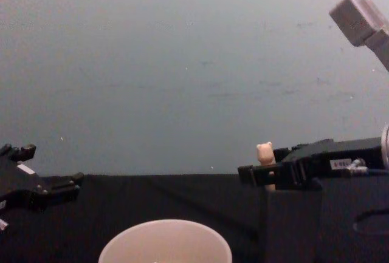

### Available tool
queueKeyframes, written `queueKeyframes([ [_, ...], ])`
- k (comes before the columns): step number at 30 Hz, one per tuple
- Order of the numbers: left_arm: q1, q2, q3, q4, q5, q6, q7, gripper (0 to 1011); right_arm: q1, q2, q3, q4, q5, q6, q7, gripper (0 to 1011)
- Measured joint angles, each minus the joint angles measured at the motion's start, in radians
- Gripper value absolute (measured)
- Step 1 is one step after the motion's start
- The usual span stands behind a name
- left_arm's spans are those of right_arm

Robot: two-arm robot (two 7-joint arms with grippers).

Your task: Pick up the stirring spoon with one hand, stir inside the cup, then place it back in its original position.

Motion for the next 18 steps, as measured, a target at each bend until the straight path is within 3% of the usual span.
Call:
queueKeyframes([
  [7, 0.000, 0.000, 0.000, 0.000, 0.000, 0.000, 0.000, 1001, 0.000, 0.000, 0.000, -0.001, 0.000, 0.000, -0.001, 800],
  [18, 0.000, 0.000, 0.000, 0.000, 0.000, 0.000, 0.000, 1001, 0.000, 0.000, 0.000, -0.001, 0.001, 0.000, -0.002, 449],
])
